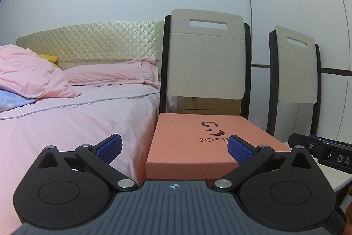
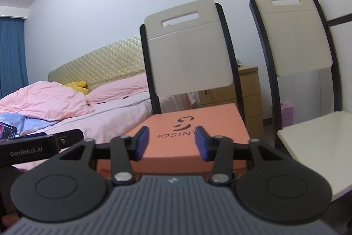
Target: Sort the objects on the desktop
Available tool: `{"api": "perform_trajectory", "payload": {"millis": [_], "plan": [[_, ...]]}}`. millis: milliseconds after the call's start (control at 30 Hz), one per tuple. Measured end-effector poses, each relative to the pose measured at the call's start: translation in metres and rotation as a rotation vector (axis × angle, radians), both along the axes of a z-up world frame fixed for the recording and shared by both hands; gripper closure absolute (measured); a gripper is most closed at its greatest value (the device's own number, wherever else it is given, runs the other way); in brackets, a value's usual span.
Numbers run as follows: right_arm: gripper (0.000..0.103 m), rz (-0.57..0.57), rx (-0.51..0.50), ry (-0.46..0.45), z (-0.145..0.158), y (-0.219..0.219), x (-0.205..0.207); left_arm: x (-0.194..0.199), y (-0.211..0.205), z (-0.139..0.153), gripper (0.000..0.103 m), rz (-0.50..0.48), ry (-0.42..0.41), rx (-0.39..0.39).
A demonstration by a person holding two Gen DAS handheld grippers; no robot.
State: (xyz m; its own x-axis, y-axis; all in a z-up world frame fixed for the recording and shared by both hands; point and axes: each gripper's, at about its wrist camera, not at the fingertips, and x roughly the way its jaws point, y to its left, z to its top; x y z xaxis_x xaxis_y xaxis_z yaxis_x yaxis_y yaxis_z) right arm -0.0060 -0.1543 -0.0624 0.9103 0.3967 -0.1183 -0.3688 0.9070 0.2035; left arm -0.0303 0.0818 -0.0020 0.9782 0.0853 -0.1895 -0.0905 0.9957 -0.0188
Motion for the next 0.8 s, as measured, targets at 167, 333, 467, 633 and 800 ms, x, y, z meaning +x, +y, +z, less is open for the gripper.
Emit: {"api": "perform_trajectory", "payload": {"millis": [167,333,467,633,800], "plan": [[0.034,-0.029,-0.009,-0.001,-0.0023,-0.0016,0.0032,0.0025,0.0032,-0.0027,0.000,0.013,0.012,-0.010],[0.017,-0.045,-0.016,-0.007,-0.0045,-0.0023,0.0052,0.0012,0.0026,-0.0047,0.000,0.007,-0.002,0.006],[0.006,-0.056,-0.022,-0.015,-0.0041,-0.0025,0.0041,0.0010,0.0035,-0.0048,0.000,-0.001,-0.006,0.002],[0.000,-0.068,-0.047,-0.039,-0.0014,-0.0006,0.0013,0.0031,0.0080,-0.0052,0.000,-0.009,-0.005,0.003],[0.000,-0.076,-0.058,-0.044,-0.0004,-0.0002,-0.0004,0.0033,0.0084,-0.0055,0.000,-0.009,-0.004,0.000]]}}
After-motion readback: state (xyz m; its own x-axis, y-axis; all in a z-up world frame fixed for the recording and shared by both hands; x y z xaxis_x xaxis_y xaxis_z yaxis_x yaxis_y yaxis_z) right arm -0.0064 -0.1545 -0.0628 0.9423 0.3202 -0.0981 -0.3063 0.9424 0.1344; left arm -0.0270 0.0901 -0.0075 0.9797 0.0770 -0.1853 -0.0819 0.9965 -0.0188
